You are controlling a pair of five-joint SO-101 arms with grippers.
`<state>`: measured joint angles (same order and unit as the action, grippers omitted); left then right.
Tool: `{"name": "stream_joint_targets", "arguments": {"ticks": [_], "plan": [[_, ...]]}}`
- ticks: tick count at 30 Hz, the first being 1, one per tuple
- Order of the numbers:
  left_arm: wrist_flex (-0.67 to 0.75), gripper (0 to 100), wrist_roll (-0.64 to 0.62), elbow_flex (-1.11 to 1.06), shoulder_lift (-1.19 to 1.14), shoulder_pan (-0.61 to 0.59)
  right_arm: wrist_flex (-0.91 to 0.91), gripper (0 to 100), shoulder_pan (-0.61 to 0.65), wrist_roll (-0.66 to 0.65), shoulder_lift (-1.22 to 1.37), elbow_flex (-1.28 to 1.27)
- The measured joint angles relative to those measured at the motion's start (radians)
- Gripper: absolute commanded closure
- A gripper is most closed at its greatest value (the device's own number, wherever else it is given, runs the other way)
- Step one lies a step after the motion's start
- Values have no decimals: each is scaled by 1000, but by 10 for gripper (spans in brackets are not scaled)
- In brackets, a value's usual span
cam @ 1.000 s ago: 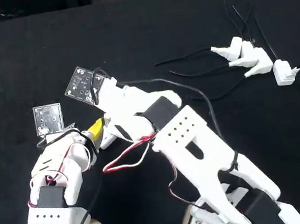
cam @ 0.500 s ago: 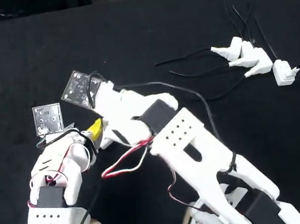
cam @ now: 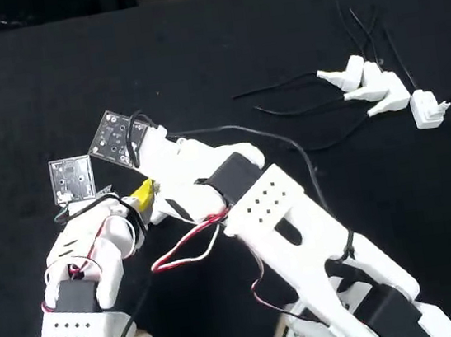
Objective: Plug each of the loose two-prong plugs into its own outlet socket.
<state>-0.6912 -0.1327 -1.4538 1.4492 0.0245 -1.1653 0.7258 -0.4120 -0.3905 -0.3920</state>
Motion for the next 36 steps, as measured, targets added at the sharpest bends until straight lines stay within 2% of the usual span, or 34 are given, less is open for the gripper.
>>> {"name": "stream_joint_targets", "arguments": {"ticks": [7, 12, 15, 17, 20, 27, 36], "plan": [[0, 751, 0, 0, 0, -14, 0, 988, 2, 0, 0, 18], [-132, 751, 6, 15, 0, -163, 0, 988, 2, 0, 0, 18], [-229, 751, 60, 23, -2, -262, 0, 988, 2, -3, 21, 18], [-259, 751, 83, 21, 0, -315, 0, 988, 2, -31, 71, 18], [-278, 751, 97, 15, 0, -328, -9, 988, 2, -87, 172, 71], [-351, 751, 141, 14, 0, -348, -146, 988, 2, -173, 428, 325], [-385, 751, 229, -23, 3, -465, -206, 988, 2, -259, 647, 534]]}}
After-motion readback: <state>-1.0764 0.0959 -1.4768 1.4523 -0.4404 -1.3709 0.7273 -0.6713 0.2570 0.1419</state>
